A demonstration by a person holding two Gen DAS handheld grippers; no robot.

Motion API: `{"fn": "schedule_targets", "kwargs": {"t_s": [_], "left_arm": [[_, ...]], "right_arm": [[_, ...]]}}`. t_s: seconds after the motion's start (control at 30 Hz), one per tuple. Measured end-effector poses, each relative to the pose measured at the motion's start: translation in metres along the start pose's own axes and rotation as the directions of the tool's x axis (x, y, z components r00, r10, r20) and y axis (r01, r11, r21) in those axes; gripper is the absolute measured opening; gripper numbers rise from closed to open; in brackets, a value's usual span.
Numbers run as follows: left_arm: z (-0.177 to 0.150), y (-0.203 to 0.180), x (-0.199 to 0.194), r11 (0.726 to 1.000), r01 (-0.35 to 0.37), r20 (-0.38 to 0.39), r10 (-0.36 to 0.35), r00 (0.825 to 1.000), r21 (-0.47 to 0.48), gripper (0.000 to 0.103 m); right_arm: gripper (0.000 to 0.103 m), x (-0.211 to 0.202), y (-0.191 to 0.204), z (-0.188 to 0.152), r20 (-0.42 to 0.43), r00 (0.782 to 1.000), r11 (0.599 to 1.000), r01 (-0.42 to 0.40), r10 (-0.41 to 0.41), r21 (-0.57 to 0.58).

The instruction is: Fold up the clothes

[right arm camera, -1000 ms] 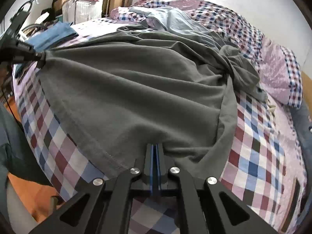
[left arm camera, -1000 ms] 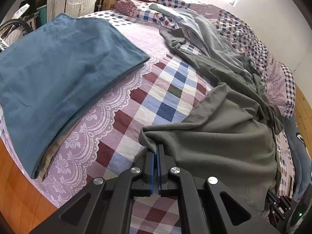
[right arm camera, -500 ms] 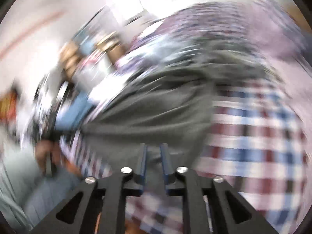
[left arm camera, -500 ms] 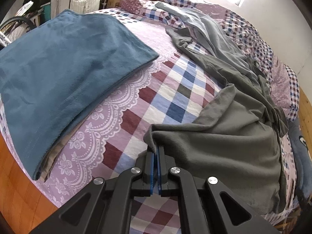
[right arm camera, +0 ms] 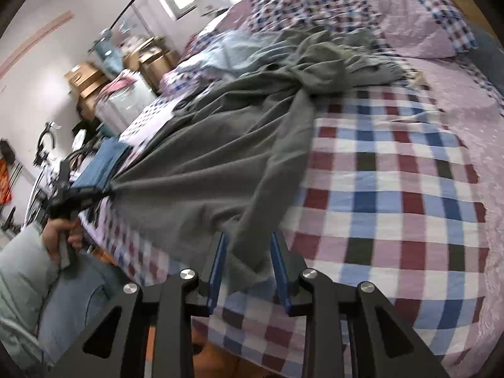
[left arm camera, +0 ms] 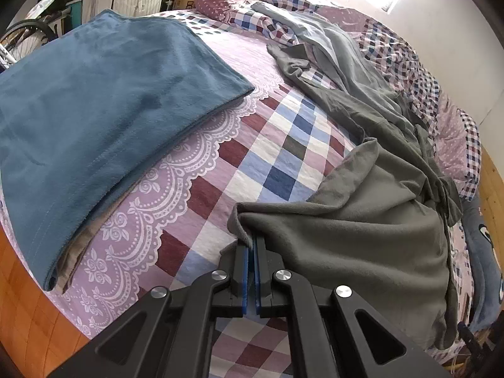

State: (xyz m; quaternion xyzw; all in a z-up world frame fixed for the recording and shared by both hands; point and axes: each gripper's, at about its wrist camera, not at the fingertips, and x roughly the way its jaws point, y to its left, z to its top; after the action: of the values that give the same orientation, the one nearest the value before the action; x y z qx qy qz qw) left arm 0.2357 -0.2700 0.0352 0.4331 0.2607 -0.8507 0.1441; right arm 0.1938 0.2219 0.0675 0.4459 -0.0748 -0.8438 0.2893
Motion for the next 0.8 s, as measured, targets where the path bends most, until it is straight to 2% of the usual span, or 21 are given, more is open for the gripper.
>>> {"fn": "schedule_targets", "kwargs": {"t_s": [0.07,0.2,0.23,0.27,0.3,0.37,0.43,0.5,0.57,0.67,0.73,0.8], "left_arm": [[0.000,0.001,-0.001,1.000,0.003,0.001,-0.003,1.000,-0.002,0.001],[0.001,0.004,-0.001,1.000,0.015,0.000,-0.015,1.000,-0.011,0.001],[0.001,0.004,-0.002,1.000,0.020,0.000,-0.020,1.000,-0.016,0.001],[0.001,0.005,-0.003,0.999,0.025,0.002,-0.025,1.000,-0.020,0.001],[0.002,0.005,-0.003,0.999,0.031,0.005,-0.030,1.000,-0.024,0.001],[0.002,0.006,-0.008,0.998,0.047,0.024,-0.047,0.999,-0.033,0.001],[0.004,0.008,-0.016,0.994,0.096,0.059,-0.093,0.994,-0.046,0.001],[0.004,0.012,-0.028,0.984,0.171,0.121,-0.163,0.979,-0.057,0.001],[0.005,0.017,-0.040,0.969,0.238,0.184,-0.222,0.958,-0.071,0.001],[0.006,0.028,-0.054,0.941,0.321,0.270,-0.283,0.920,-0.110,0.001],[0.008,0.036,-0.058,0.924,0.352,0.304,-0.297,0.905,-0.149,0.001],[0.009,0.043,-0.058,0.913,0.361,0.322,-0.289,0.902,-0.190,0.001]], "right_arm": [[0.031,0.000,0.006,-0.005,-0.016,1.000,1.000,-0.004,0.004,-0.024],[0.031,0.014,0.010,-0.010,-0.065,0.996,0.997,0.049,-0.053,-0.061],[0.028,0.015,0.009,-0.010,-0.065,0.995,0.996,0.070,-0.074,-0.060],[0.006,0.015,0.007,-0.008,-0.060,0.994,0.994,0.093,-0.097,-0.055],[0.000,0.016,0.005,-0.007,-0.055,0.991,0.992,0.117,-0.119,-0.051],[0.000,0.003,-0.005,-0.005,-0.006,0.989,0.989,0.151,-0.151,0.005],[0.000,-0.018,-0.020,-0.004,0.067,0.987,0.986,0.138,-0.145,0.096],[0.000,-0.039,-0.035,-0.005,0.134,0.980,0.975,0.119,-0.145,0.185],[0.001,-0.052,-0.051,-0.011,0.157,0.969,0.955,0.147,-0.192,0.259],[0.004,-0.055,-0.072,-0.018,0.103,0.956,0.909,0.222,-0.274,0.353],[0.005,-0.056,-0.068,-0.021,0.081,0.950,0.911,0.261,-0.301,0.320],[0.010,-0.055,-0.049,-0.025,0.086,0.949,0.935,0.279,-0.304,0.220]]}}
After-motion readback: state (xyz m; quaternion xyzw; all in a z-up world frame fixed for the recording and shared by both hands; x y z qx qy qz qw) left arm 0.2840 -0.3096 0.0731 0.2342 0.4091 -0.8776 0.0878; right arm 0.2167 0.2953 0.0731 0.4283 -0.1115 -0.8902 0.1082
